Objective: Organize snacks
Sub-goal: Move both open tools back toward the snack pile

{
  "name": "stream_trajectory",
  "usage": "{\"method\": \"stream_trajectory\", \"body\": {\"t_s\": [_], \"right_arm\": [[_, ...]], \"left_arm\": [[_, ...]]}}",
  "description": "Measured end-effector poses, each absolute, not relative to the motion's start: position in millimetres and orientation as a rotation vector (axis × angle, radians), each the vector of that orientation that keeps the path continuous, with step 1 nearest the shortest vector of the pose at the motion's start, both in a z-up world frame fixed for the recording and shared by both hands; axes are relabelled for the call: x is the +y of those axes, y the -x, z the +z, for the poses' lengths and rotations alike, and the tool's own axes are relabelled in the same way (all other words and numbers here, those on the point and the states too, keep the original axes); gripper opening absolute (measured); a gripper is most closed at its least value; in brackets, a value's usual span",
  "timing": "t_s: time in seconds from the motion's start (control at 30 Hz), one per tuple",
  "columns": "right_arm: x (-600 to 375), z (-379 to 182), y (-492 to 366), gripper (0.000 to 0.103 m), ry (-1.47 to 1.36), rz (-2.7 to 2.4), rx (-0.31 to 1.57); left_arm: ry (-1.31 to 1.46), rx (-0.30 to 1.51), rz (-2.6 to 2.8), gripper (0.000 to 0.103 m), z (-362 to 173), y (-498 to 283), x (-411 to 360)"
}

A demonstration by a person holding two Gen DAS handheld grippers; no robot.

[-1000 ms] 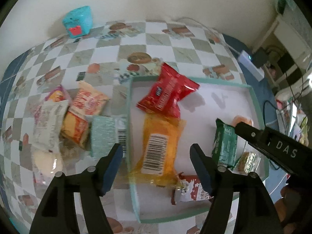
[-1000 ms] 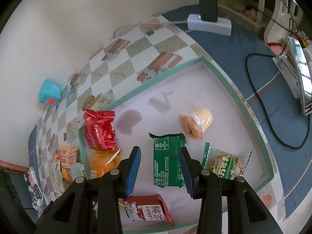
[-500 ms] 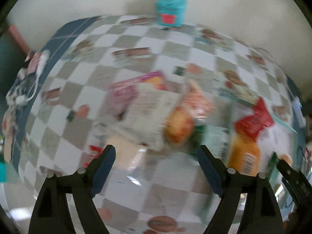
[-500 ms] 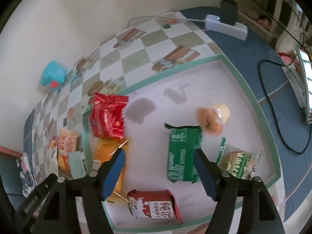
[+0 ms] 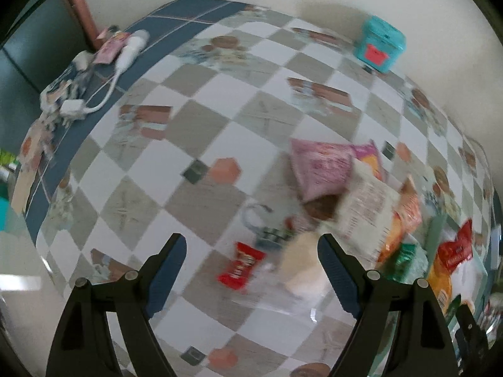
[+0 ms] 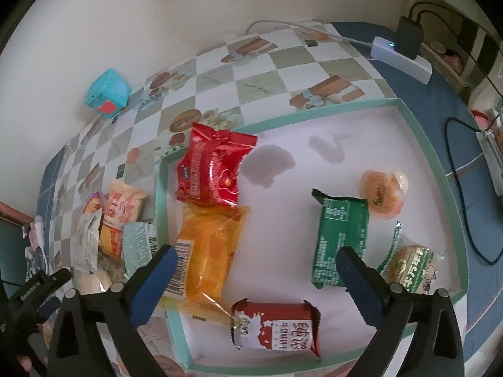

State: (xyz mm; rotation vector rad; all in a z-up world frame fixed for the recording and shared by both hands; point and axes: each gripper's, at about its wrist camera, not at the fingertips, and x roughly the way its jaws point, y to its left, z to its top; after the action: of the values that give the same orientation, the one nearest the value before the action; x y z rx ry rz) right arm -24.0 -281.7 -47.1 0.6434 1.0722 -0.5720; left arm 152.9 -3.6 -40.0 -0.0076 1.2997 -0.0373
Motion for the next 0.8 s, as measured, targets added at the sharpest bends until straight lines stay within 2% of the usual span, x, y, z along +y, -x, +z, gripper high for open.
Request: {"method": "stream_trajectory", "body": {"t_s": [0.8], "right_arm": [[-206.8,-35.7,-26.6,0.103,-0.542,-0.387,1.04]], "left_arm": [[0.15,1.327,0.034,0.086,-51.3,-174.4,68.7]]}}
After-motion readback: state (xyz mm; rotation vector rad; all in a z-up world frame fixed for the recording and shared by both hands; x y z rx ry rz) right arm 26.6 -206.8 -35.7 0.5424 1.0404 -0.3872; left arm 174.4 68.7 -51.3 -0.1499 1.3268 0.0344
